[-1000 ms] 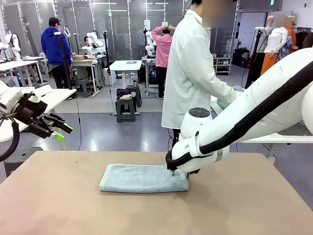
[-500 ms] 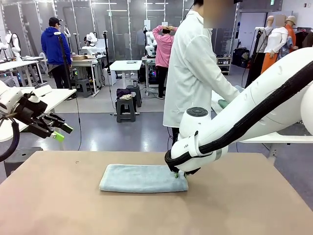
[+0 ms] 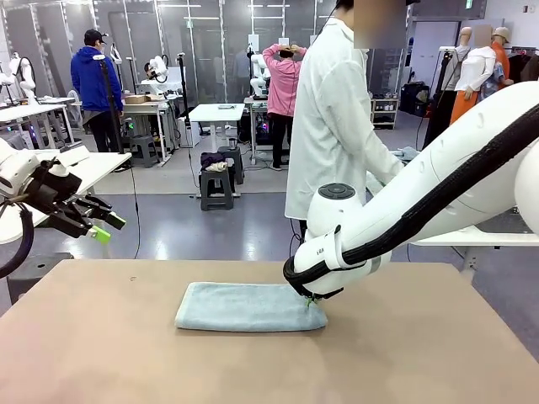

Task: Fold the towels and place them in the basket.
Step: When a person lays out a Towel with hook on the table, fold it in half twice.

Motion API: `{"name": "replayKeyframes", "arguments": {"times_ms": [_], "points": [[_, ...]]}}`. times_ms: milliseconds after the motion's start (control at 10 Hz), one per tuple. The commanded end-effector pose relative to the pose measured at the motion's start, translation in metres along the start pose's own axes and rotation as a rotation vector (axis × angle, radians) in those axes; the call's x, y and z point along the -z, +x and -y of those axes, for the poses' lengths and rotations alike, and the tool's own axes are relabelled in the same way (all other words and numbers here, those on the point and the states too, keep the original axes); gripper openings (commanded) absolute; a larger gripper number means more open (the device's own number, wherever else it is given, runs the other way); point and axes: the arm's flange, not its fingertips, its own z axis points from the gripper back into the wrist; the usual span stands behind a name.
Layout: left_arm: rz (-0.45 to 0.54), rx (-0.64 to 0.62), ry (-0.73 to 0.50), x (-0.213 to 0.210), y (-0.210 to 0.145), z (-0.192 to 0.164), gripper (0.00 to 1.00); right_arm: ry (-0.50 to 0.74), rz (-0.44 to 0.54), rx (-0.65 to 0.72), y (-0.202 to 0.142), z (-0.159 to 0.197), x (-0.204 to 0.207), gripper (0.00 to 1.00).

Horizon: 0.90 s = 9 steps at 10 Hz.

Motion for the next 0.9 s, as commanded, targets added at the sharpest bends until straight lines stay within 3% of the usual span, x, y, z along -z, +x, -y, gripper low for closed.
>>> {"name": "replayKeyframes", "arguments": {"times_ms": [0,800], "points": [[-0.016,-0.002,0.004,-0.001,0.003,0.001,0.75,-0.047,0.001,0.023,0.0,0.002,0.008,0.0],[-0.016,-0.002,0.004,-0.001,0.003,0.001,0.75,-0.022,0.034,-0.018,-0.003,0.083,-0.051,0.0]]}}
